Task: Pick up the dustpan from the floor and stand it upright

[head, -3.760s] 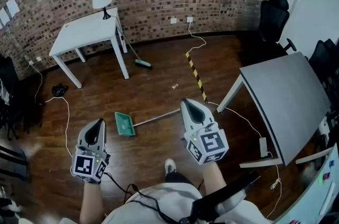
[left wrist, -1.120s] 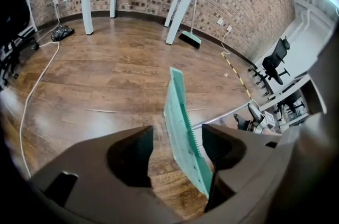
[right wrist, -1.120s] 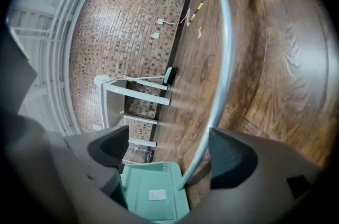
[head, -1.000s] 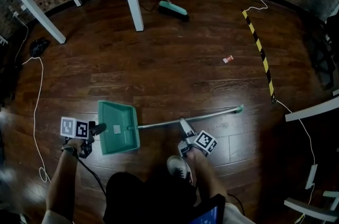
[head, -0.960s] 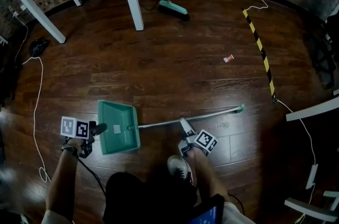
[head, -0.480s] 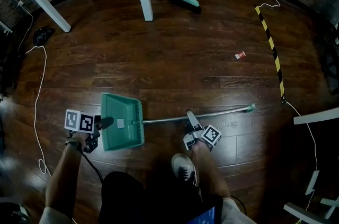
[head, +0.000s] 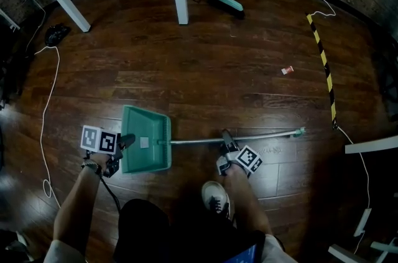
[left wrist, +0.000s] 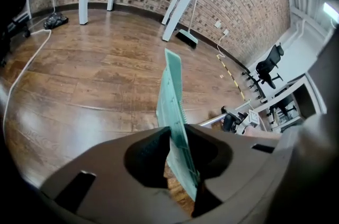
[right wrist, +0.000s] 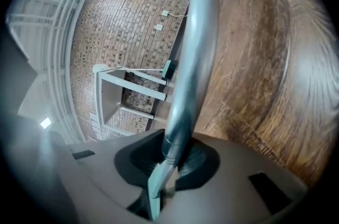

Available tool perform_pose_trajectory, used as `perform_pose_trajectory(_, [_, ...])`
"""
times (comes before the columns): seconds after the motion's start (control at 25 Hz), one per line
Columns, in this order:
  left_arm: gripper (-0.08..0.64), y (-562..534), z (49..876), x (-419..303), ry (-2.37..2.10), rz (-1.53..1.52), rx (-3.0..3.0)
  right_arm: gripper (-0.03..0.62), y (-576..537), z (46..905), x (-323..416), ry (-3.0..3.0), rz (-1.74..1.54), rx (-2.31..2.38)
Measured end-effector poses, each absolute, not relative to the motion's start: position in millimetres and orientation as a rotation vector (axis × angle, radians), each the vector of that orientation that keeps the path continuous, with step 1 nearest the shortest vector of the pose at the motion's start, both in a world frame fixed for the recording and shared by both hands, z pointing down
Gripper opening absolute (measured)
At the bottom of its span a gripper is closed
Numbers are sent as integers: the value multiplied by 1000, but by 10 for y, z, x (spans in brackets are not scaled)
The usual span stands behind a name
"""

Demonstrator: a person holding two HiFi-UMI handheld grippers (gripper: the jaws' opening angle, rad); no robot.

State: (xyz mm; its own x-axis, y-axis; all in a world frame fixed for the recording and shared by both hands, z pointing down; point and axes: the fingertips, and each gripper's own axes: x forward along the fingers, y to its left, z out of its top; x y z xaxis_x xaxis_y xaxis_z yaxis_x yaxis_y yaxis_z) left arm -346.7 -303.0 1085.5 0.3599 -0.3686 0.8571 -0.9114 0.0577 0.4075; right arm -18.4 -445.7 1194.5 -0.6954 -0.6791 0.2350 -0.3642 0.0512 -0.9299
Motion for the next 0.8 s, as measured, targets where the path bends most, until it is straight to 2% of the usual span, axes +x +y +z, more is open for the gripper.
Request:
perform_pose_trajectory(0.36, [61,-3051,10986,-3372,-1176,629,1546,34,-4653,11063,50,2272,-1380,-1132])
perform_pose_trajectory(0.52, [52,-3182,11198,-3254,-1265,679,1595,31,-4761,10454,215,2441,-1122,-1203])
perform_pose_trajectory(0.8, [105,-3359,11574,-2995,-1314,491,1642,29,-4757,9612,159,2665,-752,-1337])
